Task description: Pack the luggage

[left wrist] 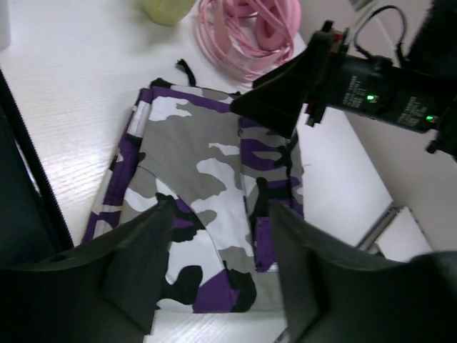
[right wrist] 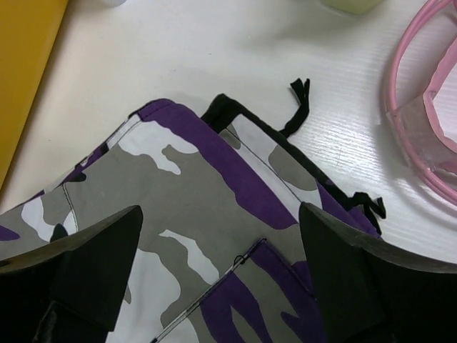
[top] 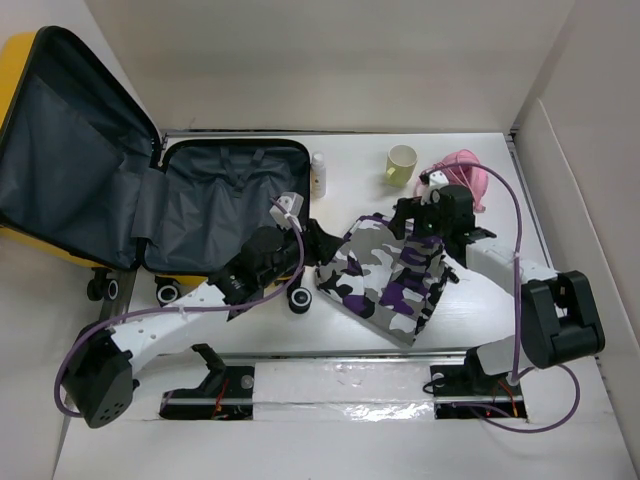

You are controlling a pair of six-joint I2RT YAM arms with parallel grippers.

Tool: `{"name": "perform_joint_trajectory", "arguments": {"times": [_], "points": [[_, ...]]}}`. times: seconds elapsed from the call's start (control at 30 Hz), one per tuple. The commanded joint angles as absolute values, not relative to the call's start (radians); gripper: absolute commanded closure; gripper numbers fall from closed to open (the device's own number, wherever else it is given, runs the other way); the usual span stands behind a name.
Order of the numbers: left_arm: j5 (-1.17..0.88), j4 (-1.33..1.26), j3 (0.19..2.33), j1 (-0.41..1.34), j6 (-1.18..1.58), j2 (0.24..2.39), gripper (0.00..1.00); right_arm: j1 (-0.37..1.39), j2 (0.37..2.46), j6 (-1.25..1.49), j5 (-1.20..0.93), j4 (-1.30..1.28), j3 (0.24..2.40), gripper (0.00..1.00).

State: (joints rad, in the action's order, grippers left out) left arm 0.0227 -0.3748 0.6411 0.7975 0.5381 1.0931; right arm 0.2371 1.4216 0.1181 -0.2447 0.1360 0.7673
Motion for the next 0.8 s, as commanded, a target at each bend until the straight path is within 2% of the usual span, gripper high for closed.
{"name": "perform_joint_trajectory", "arguments": {"times": [0.0,0.07,0.13,0.17,0.2,0.3,0.37,0.47,0.57,0.6,0.63,0.67,0.77], "points": [[-0.034,-0.426,0.618,0.819,0.566,1.028,0.52,0.261,1.446,0.087,-0.25,0.117,0.834,0.0],[-0.009,-0.398,0.624,0.865,0.56,1.028,0.59,0.271,1.501,0.087,-0.238,0.11,0.853,0.0],[0.018,-0.368,0.633,0.874,0.564,1.041,0.82,0.272,1.579,0.084,-0.244,0.088,0.903,0.0],[0.018,-0.37,0.629,0.874,0.569,1.043,0.82,0.272,1.607,0.084,-0.247,0.075,0.904,0.0],[0.014,-0.374,0.617,0.874,0.577,1.042,0.9,0.272,1.632,0.087,-0.248,0.068,0.932,0.0],[0.006,-0.365,0.588,0.874,0.594,1.042,0.97,0.284,1.708,0.107,-0.261,0.08,0.948,0.03],[0.006,-0.361,0.563,0.874,0.604,1.042,0.97,0.284,1.741,0.129,-0.276,0.098,0.959,0.09],[0.006,-0.357,0.532,0.874,0.624,1.046,0.92,0.284,1.775,0.158,-0.293,0.144,0.943,0.3],[-0.023,-0.35,0.525,0.885,0.634,1.089,0.84,0.253,1.766,0.205,-0.284,0.199,0.91,0.75],[-0.011,-0.35,0.526,0.897,0.634,1.103,0.78,0.239,1.757,0.231,-0.282,0.212,0.896,0.91],[0.003,-0.344,0.54,0.937,0.632,1.133,0.75,0.224,1.741,0.248,-0.279,0.247,0.878,0.98],[0.068,-0.322,0.566,0.963,0.627,1.169,0.71,0.189,1.702,0.286,-0.261,0.283,0.83,1.0],[0.13,-0.29,0.603,1.029,0.641,1.224,0.63,0.128,1.611,0.348,-0.198,0.337,0.752,1.0]]}}
